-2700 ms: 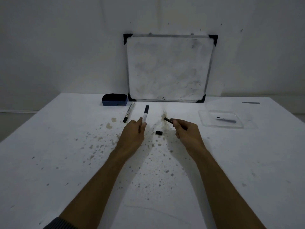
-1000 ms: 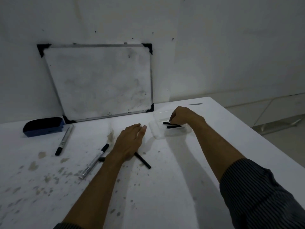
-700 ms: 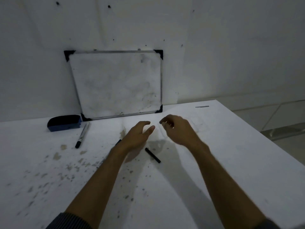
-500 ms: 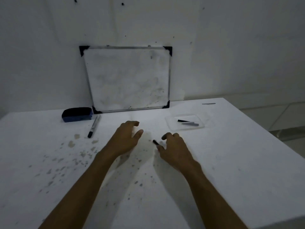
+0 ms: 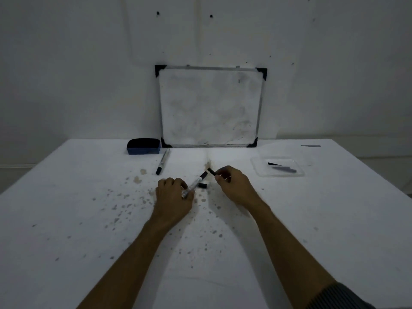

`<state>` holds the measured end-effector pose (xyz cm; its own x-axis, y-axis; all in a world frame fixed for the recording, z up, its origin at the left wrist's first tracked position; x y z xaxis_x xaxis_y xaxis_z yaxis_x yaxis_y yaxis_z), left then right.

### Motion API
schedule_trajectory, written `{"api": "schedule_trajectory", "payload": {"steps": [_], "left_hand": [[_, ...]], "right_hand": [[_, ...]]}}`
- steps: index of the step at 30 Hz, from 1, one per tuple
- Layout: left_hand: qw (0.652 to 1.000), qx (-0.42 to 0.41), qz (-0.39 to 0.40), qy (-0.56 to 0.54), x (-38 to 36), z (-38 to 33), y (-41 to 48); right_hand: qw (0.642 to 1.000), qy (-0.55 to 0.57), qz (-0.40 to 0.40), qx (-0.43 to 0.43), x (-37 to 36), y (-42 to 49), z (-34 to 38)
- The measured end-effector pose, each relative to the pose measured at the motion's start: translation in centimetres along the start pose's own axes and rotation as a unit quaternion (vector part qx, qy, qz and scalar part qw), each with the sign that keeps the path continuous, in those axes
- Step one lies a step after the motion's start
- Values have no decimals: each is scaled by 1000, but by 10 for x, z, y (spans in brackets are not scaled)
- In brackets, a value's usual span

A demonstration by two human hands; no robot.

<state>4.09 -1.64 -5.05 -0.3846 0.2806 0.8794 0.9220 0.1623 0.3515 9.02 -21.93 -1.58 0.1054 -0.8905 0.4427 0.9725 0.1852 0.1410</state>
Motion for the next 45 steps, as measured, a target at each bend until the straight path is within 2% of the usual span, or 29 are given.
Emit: {"api": "schedule_trajectory", "payload": {"steps": [4,7,9,11,13,15,17,19,25,30,32,38,45], "left_hand": [[999,-6,-45,-30,6,1,-1],[978,63,-84,-180,21,5,5],[944,106,-96,-296,32,5,10],[896,125,-112,-411,43,3,18],[853,142,-120,-488,54,0,28],[812,134,-112,-557,58,0,42],[786,95,-85,-605,56,-2,53],[785,74,-44,-613,47,-6,52],[828,56,110,-547,12,-17,25],[848,52,184,-494,11,-25,16],[846,54,183,-498,14,-25,14],[855,31,204,-476,14,-24,11],[857,4,213,-469,16,-25,9]], "right_hand": [[992,126,-2,2,-9,-8,-8],[982,183,-42,29,-7,-17,-11],[976,211,-52,29,-4,-20,-10],[971,234,-49,23,-2,-21,-10],[963,263,-47,15,-2,-21,-10],[951,306,-50,1,-1,-21,-9],[935,351,-51,-15,1,-21,-8],[922,384,-49,-25,2,-20,-8],[863,498,-44,-73,-4,-15,-13],[789,602,-31,-119,-11,-10,-17],[789,601,-28,-120,-11,-10,-18],[831,541,-21,-128,-14,-12,-22],[796,584,-13,-157,-17,-11,-26]]}}
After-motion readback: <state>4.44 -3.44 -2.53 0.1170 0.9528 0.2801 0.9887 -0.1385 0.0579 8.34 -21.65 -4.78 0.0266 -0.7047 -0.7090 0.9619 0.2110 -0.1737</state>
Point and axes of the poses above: each hand's wrist, its own y-axis towards the middle knuckle, its own x-axis out of the back of the hand, z = x × y, the point moved 5 cm from there along y, towards the middle knuckle, and after that the axes turned 12 degrees about y, right-handed, at the moved point
